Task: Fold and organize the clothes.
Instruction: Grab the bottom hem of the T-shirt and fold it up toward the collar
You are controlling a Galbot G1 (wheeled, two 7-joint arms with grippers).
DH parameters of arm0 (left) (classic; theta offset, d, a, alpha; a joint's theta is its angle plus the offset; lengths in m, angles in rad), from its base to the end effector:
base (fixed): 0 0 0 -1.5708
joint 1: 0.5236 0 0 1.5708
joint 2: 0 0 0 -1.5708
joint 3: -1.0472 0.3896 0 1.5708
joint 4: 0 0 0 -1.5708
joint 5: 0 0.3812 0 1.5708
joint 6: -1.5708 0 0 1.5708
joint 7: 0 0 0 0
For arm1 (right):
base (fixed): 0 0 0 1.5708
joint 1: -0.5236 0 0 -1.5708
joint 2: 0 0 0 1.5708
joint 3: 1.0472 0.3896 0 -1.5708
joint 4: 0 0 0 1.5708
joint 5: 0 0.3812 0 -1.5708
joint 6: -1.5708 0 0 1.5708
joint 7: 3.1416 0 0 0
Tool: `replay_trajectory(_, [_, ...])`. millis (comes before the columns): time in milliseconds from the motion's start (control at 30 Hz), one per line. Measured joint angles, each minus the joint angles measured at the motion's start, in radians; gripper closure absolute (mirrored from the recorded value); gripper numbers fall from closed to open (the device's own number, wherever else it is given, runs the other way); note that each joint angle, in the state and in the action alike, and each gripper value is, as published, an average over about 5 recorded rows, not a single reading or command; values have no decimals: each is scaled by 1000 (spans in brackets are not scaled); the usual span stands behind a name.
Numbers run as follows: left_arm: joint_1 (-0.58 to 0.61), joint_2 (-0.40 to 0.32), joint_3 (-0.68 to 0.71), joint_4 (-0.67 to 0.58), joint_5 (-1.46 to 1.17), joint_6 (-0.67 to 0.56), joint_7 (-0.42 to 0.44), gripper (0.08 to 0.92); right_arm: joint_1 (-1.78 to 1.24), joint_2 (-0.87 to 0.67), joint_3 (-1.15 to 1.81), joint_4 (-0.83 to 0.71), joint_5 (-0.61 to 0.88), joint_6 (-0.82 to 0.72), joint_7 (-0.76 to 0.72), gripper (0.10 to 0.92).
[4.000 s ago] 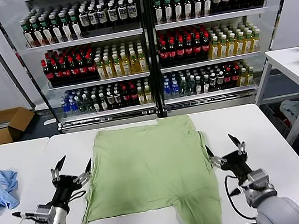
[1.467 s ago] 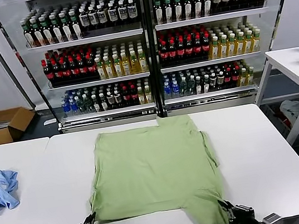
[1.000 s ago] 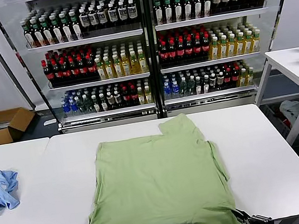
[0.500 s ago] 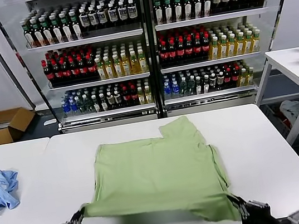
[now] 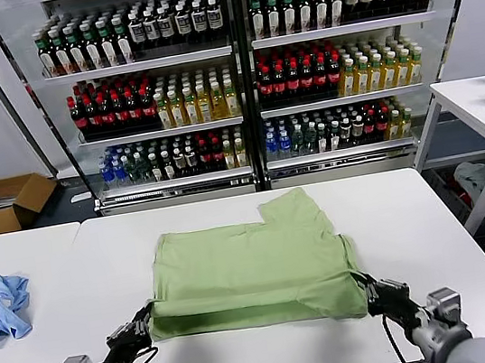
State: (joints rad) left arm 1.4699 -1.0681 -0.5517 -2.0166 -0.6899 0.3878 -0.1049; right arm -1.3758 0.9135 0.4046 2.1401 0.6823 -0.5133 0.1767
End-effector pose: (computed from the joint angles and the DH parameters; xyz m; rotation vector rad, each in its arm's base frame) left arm 0.2345 0.1170 -0.3168 -0.1676 -2.6999 0.2194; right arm 0.2472 -0.0823 -0.2629 0.3751 -2.6653 0.0313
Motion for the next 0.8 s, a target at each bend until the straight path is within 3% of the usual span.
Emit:
replay_trajectory(333, [-133, -10, 71, 132, 34, -5, 12, 899, 77, 19, -64, -83, -36, -13, -4, 897])
replay_trajectory(600, [-161, -15, 87, 204, 105, -20, 12, 683, 80, 30, -75, -96, -67, -21, -2, 694])
replay_trajectory(800, [-131, 5, 56, 177, 105, -20, 8, 509, 31, 14, -34, -56, -78, -21, -1, 512])
